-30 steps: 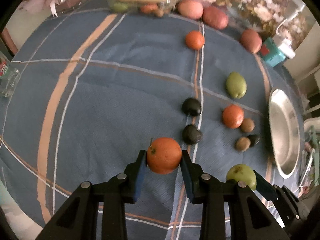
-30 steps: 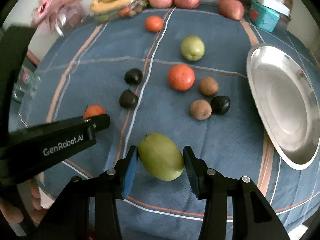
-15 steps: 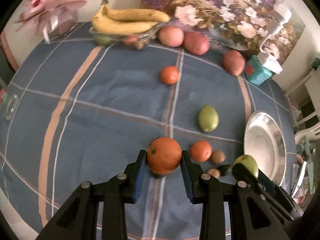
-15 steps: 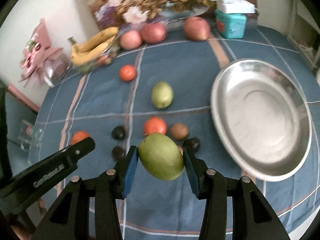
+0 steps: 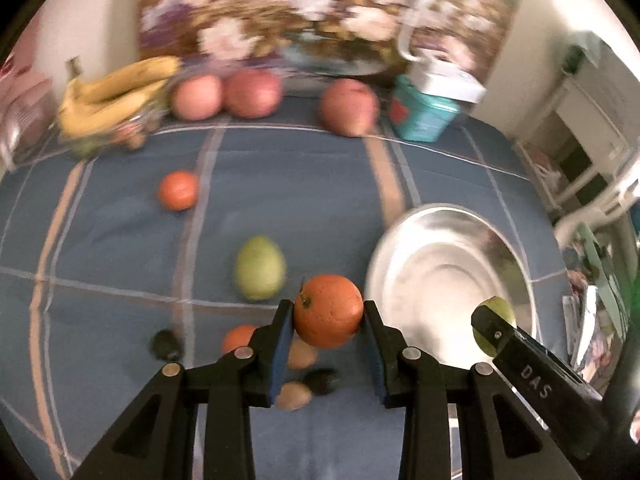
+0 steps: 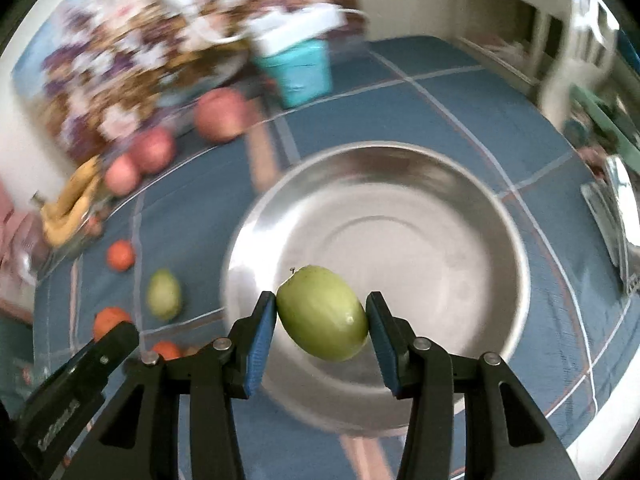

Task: Organize fruits
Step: 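Carry both fruits into the steel bowl and open both tools to release them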

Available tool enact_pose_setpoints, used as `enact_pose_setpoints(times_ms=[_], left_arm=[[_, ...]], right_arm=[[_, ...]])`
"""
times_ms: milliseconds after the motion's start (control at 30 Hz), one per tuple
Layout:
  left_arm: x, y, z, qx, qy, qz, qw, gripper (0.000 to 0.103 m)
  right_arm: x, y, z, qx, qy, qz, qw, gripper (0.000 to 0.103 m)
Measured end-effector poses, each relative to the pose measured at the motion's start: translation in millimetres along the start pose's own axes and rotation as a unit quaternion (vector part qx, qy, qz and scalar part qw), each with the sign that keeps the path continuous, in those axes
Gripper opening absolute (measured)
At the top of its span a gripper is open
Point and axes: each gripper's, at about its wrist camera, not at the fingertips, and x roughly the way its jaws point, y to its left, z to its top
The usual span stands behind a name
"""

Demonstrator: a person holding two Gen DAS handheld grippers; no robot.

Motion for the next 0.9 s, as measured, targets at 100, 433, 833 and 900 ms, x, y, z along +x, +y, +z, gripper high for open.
enact_pose_setpoints(times_ms=[100, 433, 833, 900], left_arm=[[12, -26, 0, 0.028, -0.001, -0.017, 0.9995, 0.036], [51, -76, -8, 0.096, 0.005, -0.033, 0.9948, 0.036], [41, -71, -13, 0.088, 0.009, -0.041, 0.9952, 0.053], [35, -65, -13, 0.080, 0.007, -0.044, 0.9958, 0.056]], right_arm=[[5, -29, 9, 0.036, 0.001, -0.014, 0.999, 0.048], [23, -78, 20, 0.085, 0.010, -0.050, 0.995, 0.048], [24, -83, 20, 0.085, 0.022, -0.047, 0.995, 0.049], [23, -81, 19, 0.077, 0.023, -0.052, 0.995, 0.048]])
